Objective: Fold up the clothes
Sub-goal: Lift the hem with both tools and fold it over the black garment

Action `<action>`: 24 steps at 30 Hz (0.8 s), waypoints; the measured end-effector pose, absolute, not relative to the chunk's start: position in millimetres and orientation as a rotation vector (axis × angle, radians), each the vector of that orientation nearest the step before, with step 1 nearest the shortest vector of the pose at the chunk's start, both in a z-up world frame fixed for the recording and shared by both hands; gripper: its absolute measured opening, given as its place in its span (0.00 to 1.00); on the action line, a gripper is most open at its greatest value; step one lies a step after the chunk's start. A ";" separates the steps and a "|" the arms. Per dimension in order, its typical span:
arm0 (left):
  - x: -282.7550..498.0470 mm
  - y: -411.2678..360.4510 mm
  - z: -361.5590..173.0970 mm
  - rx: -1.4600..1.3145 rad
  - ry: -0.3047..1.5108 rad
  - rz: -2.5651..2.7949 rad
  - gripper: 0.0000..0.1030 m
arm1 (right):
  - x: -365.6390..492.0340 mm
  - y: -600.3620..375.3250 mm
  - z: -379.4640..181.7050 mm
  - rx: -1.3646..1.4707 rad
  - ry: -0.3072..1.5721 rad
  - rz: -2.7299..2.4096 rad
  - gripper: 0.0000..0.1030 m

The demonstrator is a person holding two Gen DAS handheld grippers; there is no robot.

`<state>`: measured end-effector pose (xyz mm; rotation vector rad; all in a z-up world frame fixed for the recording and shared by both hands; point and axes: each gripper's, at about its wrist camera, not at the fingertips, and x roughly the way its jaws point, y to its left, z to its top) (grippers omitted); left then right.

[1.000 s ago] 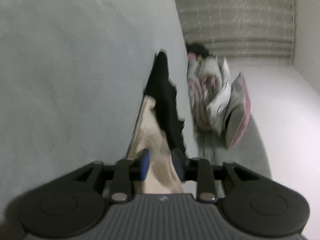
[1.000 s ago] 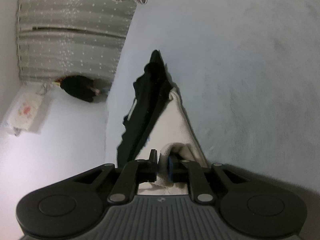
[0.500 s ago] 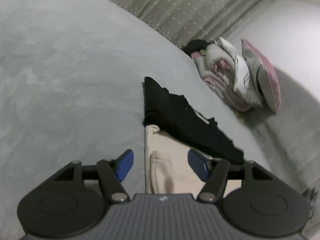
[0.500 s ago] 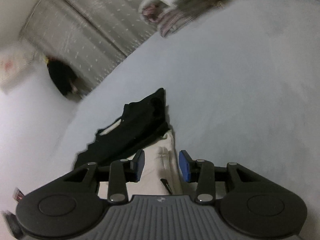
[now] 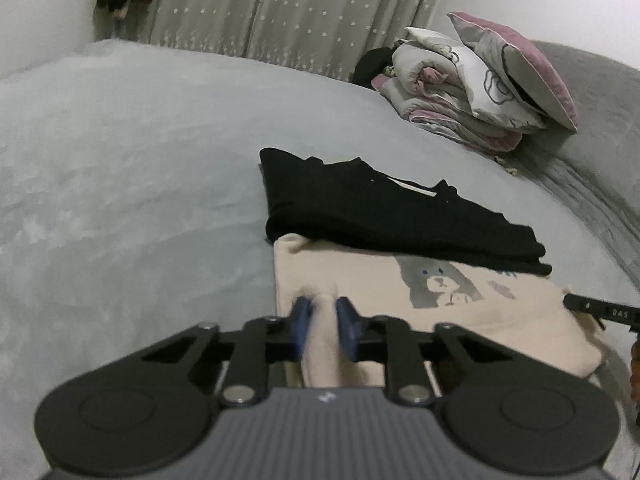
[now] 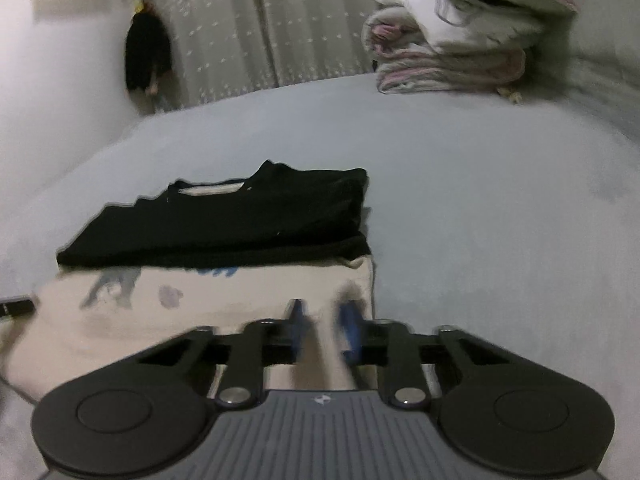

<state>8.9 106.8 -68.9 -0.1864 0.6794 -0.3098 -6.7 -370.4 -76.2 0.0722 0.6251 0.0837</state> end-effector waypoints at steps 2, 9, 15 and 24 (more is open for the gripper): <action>10.2 103.9 -69.4 -0.170 0.673 -0.310 0.10 | -9.7 -367.3 -77.6 0.040 0.603 0.075 0.09; 5.2 103.9 -59.4 -0.177 0.604 -0.277 0.09 | -18.7 -365.8 -64.8 0.025 0.500 0.039 0.08; 2.6 107.1 -42.4 -0.187 0.506 -0.247 0.09 | -20.1 -361.5 -49.2 0.017 0.388 -0.006 0.08; 26.2 100.4 -47.1 -0.176 0.468 -0.193 0.09 | 7.7 -359.2 -50.1 0.066 0.373 -0.061 0.08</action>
